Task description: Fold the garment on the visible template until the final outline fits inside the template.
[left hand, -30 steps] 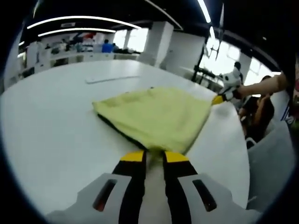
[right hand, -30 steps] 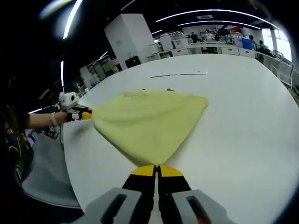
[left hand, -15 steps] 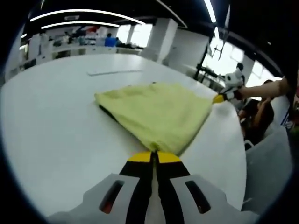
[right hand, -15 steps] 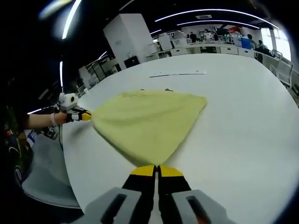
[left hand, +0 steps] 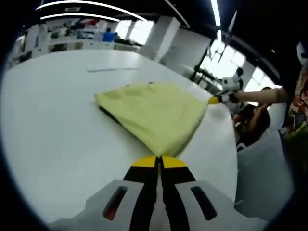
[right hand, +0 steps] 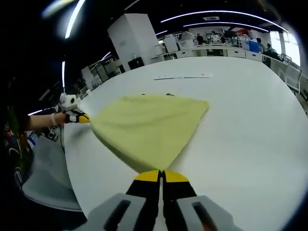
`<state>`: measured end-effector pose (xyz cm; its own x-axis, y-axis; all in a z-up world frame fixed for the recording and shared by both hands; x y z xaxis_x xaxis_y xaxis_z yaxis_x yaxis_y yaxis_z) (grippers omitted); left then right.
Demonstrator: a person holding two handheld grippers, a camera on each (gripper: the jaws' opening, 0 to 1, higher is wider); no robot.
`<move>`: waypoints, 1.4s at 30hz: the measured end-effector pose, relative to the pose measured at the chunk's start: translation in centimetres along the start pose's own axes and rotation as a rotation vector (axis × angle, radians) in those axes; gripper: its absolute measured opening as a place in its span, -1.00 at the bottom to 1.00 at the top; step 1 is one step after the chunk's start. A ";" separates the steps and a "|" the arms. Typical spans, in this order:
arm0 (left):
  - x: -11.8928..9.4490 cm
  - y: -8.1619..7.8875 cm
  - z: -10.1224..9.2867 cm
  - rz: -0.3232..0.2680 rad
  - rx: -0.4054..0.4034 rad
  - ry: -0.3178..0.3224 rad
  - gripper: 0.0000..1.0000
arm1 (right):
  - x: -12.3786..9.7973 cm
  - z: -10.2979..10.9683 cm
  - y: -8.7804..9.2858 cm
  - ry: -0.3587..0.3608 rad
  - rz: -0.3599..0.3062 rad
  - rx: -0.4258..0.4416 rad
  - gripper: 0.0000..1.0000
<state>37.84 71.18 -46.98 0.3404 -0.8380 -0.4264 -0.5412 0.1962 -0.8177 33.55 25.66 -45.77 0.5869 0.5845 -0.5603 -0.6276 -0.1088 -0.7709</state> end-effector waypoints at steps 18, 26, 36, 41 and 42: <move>-1.0 2.3 -1.0 0.054 -0.021 0.015 -1.00 | -0.9 1.3 2.7 -0.041 0.026 0.017 -1.00; -0.9 2.6 -1.6 0.052 -0.016 0.009 -1.00 | -0.8 1.6 2.7 -0.070 0.010 -0.007 -1.00; -1.9 2.9 -1.7 0.042 0.011 -0.008 -1.00 | -1.1 1.7 2.4 -0.070 -0.013 -0.019 -1.00; -2.7 2.6 -1.9 -0.026 0.005 -0.051 -0.78 | -1.7 1.7 2.2 -0.051 -0.043 -0.021 -0.83; -2.8 2.5 -2.0 -0.037 0.002 -0.058 -0.70 | -1.8 1.7 2.2 -0.046 -0.047 -0.020 -0.76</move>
<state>33.98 73.00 -47.09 0.4044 -0.8136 -0.4178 -0.5256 0.1672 -0.8341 30.29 25.75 -45.92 0.5910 0.6257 -0.5091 -0.5893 -0.0960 -0.8022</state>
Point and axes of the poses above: the point that each gripper's makers call its tool centre point, and the gripper's own axes: x roughly forward along the fingers, z roughly to its left, y roughly out of its underside, the point moved 8 cm from there along -x, roughly backward along the fingers, and after that the axes turned 7 degrees about -z, right-handed, at the moved point
